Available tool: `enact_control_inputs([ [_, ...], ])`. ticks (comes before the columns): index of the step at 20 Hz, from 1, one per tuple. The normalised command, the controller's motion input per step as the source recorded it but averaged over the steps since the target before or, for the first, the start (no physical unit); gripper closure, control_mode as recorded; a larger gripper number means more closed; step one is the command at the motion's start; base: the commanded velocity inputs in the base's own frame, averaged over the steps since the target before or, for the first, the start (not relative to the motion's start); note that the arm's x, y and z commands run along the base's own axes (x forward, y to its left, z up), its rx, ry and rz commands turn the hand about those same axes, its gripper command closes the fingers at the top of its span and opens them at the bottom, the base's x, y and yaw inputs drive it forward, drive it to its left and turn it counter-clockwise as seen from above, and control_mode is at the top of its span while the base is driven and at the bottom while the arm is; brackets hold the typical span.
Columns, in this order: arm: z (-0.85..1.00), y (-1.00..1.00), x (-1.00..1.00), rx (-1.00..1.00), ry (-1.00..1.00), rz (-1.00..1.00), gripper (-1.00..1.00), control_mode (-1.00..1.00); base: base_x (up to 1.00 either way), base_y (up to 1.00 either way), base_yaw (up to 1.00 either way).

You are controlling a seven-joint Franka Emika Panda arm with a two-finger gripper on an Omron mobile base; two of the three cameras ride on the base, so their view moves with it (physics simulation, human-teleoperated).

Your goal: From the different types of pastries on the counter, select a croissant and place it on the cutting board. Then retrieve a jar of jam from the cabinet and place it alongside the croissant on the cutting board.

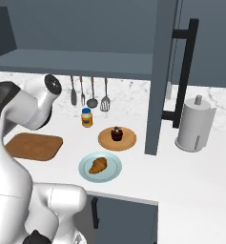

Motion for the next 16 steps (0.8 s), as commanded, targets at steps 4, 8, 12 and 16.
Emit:
enact_control_inputs([
  [4, -0.24, 0.00, -0.13, -0.05, 0.02, 0.00, 1.00, -1.00, 0.00, 0.00, 0.00],
  [8, -0.13, 0.00, 0.00, 0.02, 0.02, 0.00, 1.00, -1.00, 0.00, 0.00, 0.00],
  [12, -0.37, 0.00, 0.00, 0.00, -0.03, 0.00, 1.00, -1.00, 0.00, 0.00, 0.00],
  [16, -0.42, 0.00, 0.00, 0.00, -0.02, 0.00, 1.00, -1.00, 0.00, 0.00, 0.00],
])
